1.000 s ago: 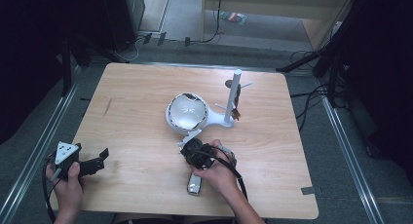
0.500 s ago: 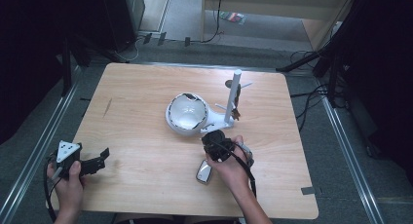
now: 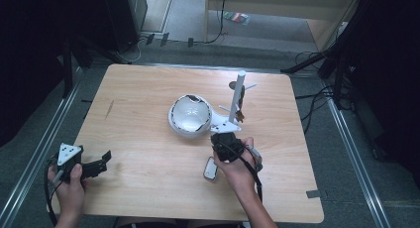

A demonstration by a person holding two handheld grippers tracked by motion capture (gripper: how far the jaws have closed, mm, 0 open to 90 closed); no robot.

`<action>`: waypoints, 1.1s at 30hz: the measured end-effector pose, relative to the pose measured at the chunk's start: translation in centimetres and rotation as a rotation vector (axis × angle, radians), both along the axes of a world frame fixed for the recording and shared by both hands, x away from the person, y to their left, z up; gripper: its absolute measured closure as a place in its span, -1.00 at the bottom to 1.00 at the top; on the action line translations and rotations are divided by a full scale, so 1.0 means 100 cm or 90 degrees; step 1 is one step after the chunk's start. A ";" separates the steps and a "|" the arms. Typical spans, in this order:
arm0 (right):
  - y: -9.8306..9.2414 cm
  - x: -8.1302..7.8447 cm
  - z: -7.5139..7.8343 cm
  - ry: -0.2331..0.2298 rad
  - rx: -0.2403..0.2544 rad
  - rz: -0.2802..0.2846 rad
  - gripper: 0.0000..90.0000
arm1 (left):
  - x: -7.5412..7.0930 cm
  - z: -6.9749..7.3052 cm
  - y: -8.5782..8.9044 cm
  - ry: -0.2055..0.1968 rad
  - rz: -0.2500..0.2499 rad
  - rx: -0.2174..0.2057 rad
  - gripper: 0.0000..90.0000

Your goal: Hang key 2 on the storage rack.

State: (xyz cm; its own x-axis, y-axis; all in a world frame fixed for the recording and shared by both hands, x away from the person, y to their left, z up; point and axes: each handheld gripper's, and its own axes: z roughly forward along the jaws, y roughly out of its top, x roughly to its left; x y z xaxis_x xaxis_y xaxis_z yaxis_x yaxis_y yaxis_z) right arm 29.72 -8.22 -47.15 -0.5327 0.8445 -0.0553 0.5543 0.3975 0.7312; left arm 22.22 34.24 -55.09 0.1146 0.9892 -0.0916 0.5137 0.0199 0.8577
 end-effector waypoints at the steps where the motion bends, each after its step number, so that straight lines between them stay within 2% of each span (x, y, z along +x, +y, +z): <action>1: -0.001 -0.001 0.001 -0.006 0.005 -0.006 1.00 | 0.000 0.000 0.000 0.000 0.000 0.000 -1.00; 4: -0.002 -0.002 0.003 -0.020 0.014 -0.013 1.00 | 0.000 0.000 0.000 0.000 0.000 0.000 -1.00; 5: -0.004 -0.003 0.005 -0.036 0.022 -0.020 1.00 | 0.000 0.000 0.000 0.001 -0.001 0.001 -1.00; 10: -0.008 -0.006 0.009 -0.078 0.037 -0.038 1.00 | 0.000 0.000 0.000 0.001 -0.001 0.001 -1.00; 17: -0.012 -0.009 0.014 -0.118 0.057 -0.047 1.00 | 0.000 0.000 0.000 0.000 0.000 0.002 -1.00; 18: -0.013 -0.011 0.016 -0.133 0.064 -0.050 1.00 | 0.000 0.000 0.000 -0.001 0.000 0.002 -1.00; 20: -0.014 -0.011 0.017 -0.140 0.067 -0.050 1.00 | 0.000 0.000 0.000 0.000 0.000 0.002 -1.00; 21: -0.015 -0.013 0.019 -0.154 0.071 -0.055 1.00 | 0.000 0.000 0.000 -0.001 0.000 0.002 -1.00; 33: -0.020 -0.018 0.029 -0.198 0.088 -0.064 1.00 | 0.000 0.000 -0.001 -0.002 0.000 0.002 -1.00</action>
